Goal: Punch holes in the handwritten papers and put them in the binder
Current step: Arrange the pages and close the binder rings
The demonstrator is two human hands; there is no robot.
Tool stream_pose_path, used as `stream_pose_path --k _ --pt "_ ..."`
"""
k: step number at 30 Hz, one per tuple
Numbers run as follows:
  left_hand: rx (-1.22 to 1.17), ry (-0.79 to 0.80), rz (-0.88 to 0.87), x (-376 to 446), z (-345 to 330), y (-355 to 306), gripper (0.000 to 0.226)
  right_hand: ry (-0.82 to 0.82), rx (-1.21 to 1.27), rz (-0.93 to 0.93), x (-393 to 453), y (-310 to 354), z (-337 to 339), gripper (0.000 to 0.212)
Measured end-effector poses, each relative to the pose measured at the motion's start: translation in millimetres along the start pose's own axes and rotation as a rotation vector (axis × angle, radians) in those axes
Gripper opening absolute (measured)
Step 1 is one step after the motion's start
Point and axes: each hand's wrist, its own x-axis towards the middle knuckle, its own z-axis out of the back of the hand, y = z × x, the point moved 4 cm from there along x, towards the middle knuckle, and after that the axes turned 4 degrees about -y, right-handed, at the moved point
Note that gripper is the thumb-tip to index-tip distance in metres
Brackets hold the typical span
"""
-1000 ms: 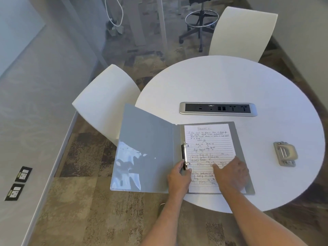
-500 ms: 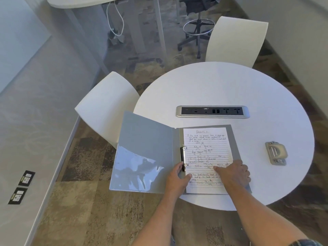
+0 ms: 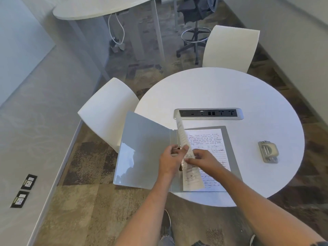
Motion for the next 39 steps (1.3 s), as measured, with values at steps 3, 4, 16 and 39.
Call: stream_pose_path --k 3,4,16,39 --pt "0.143 -0.017 -0.019 2.5 16.4 -15.5 0.052 0.163 -0.002 0.047 -1.3 -1.3 -17.9 0.036" --pt "0.216 -0.021 -0.023 5.7 22.7 -14.9 0.042 0.218 -0.031 0.049 -4.4 -0.5 -21.6 0.041" --pt "0.556 -0.202 0.037 38.1 94.9 12.1 0.035 -0.599 -0.791 -0.400 -18.8 -87.6 42.3 0.063" --pt "0.935 -0.317 -0.233 48.0 113.1 27.0 0.028 -0.627 -0.521 -0.559 -27.5 -78.2 27.2 0.028"
